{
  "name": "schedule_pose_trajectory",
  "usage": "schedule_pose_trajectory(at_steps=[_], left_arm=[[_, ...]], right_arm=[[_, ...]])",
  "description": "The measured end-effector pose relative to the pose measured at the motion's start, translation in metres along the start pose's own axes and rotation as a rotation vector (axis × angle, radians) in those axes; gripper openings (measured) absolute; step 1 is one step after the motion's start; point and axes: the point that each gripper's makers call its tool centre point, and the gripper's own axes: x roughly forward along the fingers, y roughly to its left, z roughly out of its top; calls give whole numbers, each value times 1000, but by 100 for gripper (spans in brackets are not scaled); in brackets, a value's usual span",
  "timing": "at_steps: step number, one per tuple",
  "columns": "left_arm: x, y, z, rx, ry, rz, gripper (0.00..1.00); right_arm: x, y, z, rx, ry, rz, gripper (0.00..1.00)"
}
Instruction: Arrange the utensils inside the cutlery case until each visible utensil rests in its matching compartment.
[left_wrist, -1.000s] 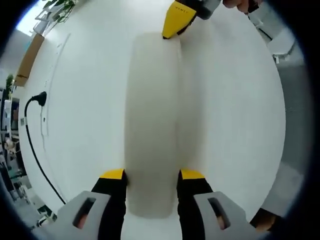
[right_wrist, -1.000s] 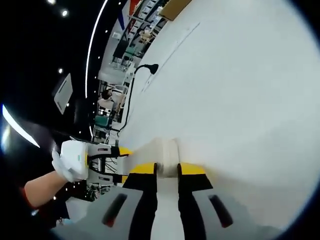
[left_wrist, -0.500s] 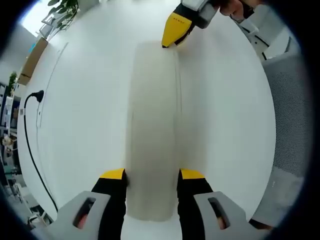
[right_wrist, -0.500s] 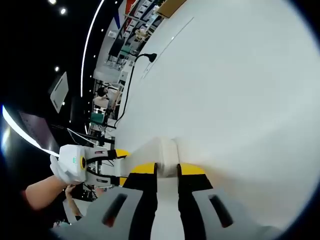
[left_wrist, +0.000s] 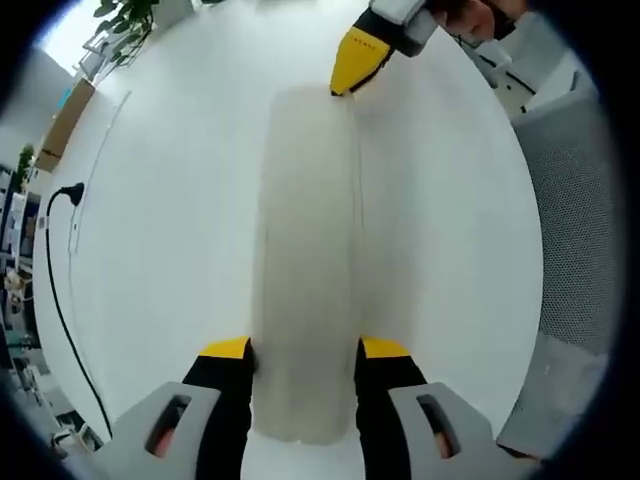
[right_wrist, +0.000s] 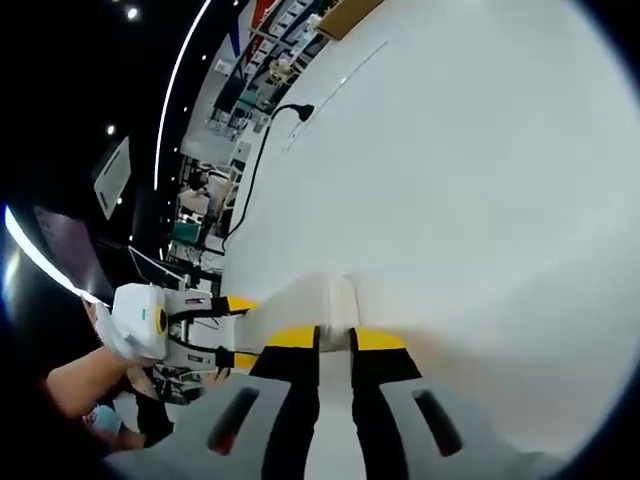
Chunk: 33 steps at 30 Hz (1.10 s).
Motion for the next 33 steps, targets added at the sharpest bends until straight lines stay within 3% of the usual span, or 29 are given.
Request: schedule_pose_trajectory(at_steps=[7, 10, 12, 14, 18, 20, 23, 25, 27, 29, 31, 33], left_arm=[[-1, 2, -3, -61, -43, 26, 42], [-3, -3, -11, -102, -45, 23, 49], [-5, -1, -10, -83, -92, 50, 49], [-8, -9, -14, -162, -122, 21, 56], [-20, -6, -9, -197, -230, 82, 59], [-26, -5, -15, -203, -214, 127, 60], [-36, -6, -14, -207, -252, 172, 61], [-44, -9, -11, -225, -289, 181, 61], [-55, -12, -7, -292, -346, 186, 61], [-69, -17, -5, -364, -404, 195, 64], [-77, -21, -5, -423, -439, 202, 65], [-88, -27, -5, -489, -482, 197, 65]], right_arm=[[2, 4, -4, -4, 42, -24, 12], [1, 7, -10, -53, 70, -22, 17], [-1, 8, -9, -54, 63, -31, 23], [-6, 10, -10, -62, 60, -32, 23], [-13, 13, -11, -109, 59, -43, 29], [-17, 17, -13, -152, 64, -49, 30], [-23, 27, -14, -261, 70, -41, 32], [-28, 33, -17, -358, 82, -48, 35], [-33, 41, -15, -511, 68, -49, 38], [-37, 46, -18, -555, 71, -54, 40], [-41, 51, -18, -529, 60, -46, 40], [-47, 58, -17, -561, 36, -32, 41]])
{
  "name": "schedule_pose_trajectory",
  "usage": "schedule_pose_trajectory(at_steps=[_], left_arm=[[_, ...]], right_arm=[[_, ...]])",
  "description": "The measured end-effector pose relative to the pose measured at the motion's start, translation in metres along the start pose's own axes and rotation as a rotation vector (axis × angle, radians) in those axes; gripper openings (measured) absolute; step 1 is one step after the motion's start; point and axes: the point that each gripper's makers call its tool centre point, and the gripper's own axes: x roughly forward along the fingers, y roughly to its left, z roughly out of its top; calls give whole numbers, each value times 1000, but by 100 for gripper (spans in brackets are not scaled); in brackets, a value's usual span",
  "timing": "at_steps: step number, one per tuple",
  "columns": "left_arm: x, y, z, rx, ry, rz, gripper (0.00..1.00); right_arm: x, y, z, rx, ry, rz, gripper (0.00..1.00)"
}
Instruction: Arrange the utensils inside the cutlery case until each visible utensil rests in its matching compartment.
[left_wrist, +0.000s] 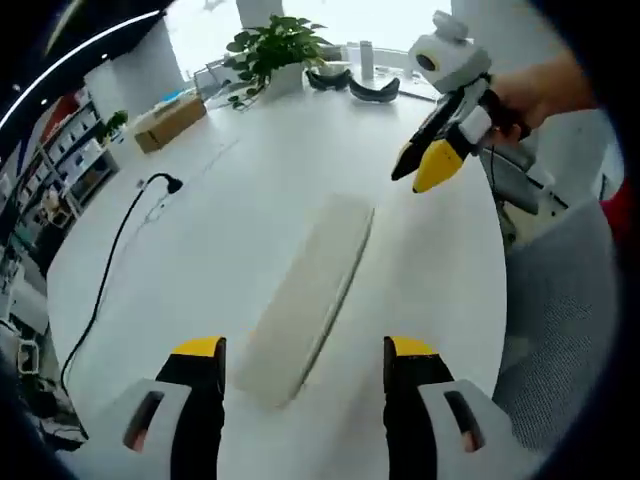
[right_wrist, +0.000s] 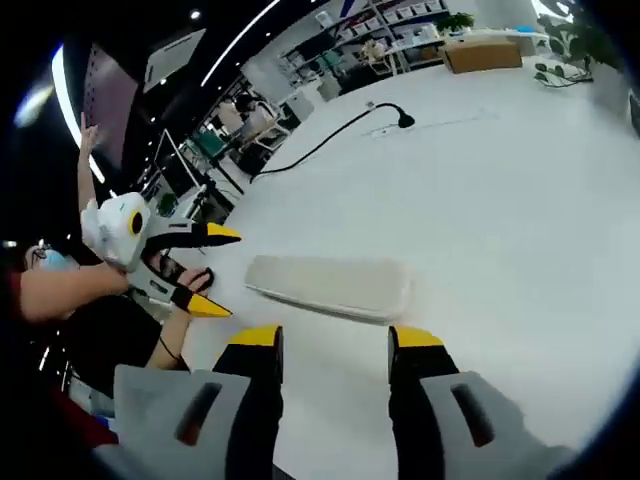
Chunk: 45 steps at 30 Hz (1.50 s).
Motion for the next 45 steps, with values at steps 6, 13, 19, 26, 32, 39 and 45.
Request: schedule_pose_trajectory(at_steps=[6, 13, 19, 26, 32, 39, 45], left_arm=[[-42, -11, 4, -180, -124, 54, 73], [-101, -40, 13, -301, -258, 128, 76], [-146, -74, 26, -295, -380, 195, 78], [-186, -100, 30, -312, -460, 247, 89], [-220, -117, 28, -359, -527, 256, 90], [-243, -124, 4, -354, -554, 345, 93], [-252, -114, -2, -321, -567, 442, 86]], right_arm=[[-26, 12, 3, -256, -4, -35, 43], [-69, 31, -14, -428, -4, -25, 46], [-108, 56, -28, -497, -60, 15, 51], [-145, 74, -21, -581, -175, 14, 58], [-182, 99, -29, -582, -271, 21, 76], [-207, 121, -40, -649, -364, 20, 76], [-209, 115, -41, -694, -376, -16, 82]])
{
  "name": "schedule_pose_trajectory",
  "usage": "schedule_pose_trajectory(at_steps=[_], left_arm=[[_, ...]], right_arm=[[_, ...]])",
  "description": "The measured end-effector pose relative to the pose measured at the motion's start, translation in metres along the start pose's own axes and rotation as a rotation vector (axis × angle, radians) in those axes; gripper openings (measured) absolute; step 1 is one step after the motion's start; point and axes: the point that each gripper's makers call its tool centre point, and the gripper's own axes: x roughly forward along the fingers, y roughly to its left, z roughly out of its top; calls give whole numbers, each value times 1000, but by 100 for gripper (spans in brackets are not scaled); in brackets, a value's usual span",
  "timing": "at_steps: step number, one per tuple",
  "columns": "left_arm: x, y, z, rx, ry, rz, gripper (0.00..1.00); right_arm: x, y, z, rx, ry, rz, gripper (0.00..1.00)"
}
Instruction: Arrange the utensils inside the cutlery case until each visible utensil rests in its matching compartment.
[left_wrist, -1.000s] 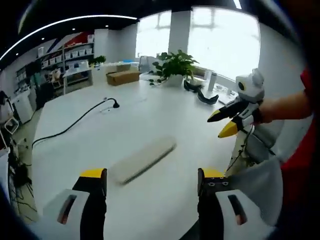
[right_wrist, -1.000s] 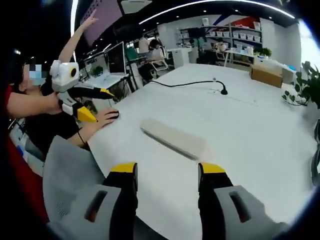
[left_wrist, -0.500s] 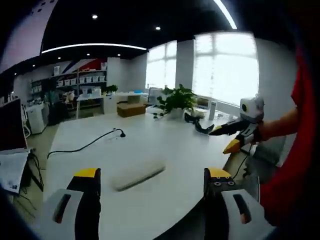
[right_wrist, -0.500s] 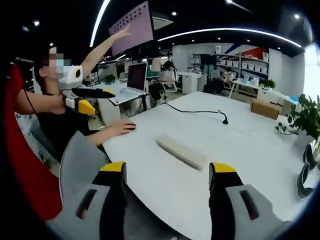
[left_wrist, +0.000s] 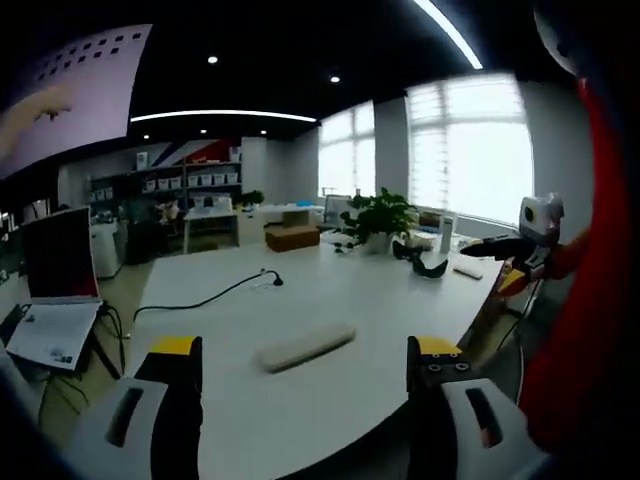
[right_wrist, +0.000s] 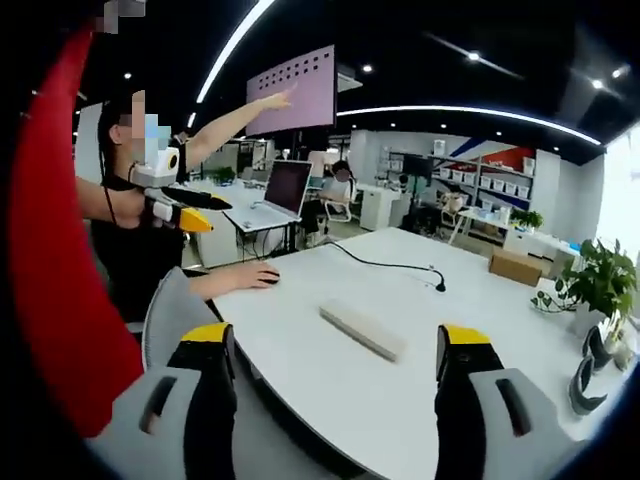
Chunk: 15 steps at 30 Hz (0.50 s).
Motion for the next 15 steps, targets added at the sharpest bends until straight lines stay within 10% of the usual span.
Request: schedule_pose_trajectory(at_steps=[15], left_arm=[[0, 10, -6, -77, 24, 2, 94]], right_arm=[[-3, -12, -8, 22, 22, -65, 78]])
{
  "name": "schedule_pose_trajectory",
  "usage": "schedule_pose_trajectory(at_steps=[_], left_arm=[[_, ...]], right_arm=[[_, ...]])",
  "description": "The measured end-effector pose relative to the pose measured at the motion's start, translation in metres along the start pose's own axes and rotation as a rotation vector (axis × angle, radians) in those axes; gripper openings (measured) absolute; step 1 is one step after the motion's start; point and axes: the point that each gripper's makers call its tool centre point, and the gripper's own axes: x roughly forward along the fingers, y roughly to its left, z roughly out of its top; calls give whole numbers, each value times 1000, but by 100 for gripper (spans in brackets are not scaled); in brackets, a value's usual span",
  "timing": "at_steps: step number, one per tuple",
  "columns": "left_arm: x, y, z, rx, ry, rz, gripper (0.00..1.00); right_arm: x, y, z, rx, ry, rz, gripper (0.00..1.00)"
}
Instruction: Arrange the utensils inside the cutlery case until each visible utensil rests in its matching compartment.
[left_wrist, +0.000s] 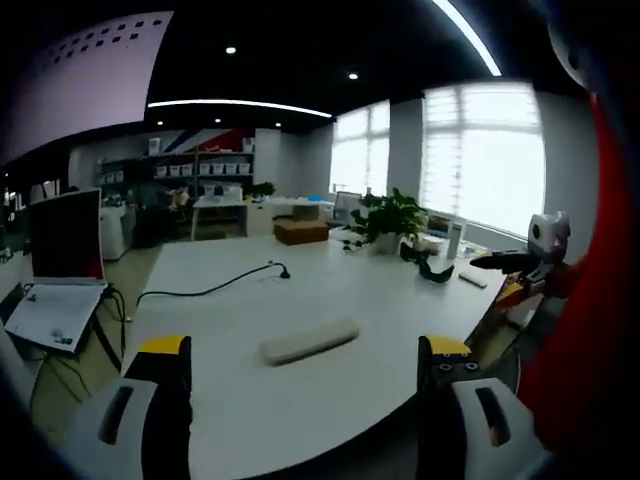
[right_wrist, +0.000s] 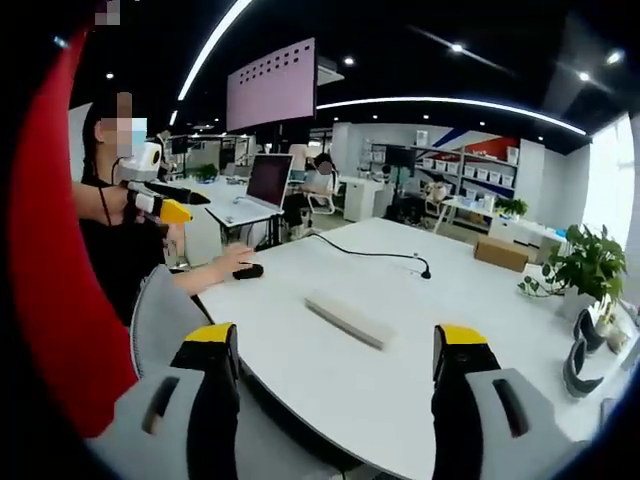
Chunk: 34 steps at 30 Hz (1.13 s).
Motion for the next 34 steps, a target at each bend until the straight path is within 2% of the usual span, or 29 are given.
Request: schedule_pose_trajectory(at_steps=[3, 7, 11, 15, 22, 34], left_arm=[[3, -2, -1, -23, 3, -1, 87], [5, -5, 3, -4, -8, 12, 91], [3, -6, 2, -13, 3, 13, 90], [-1, -3, -2, -22, 19, 34, 90], [-2, -2, -7, -47, 44, 58, 89], [-4, -2, -4, -42, 55, 73, 89]], right_arm=[[3, 2, -4, -9, 28, 2, 76], [7, 9, 2, -25, 23, 20, 76], [7, 10, 5, -48, 5, 19, 79], [6, 7, -2, -29, 28, 14, 78], [10, 0, -2, -7, 35, 12, 74], [13, 1, 0, -61, 35, 40, 74]])
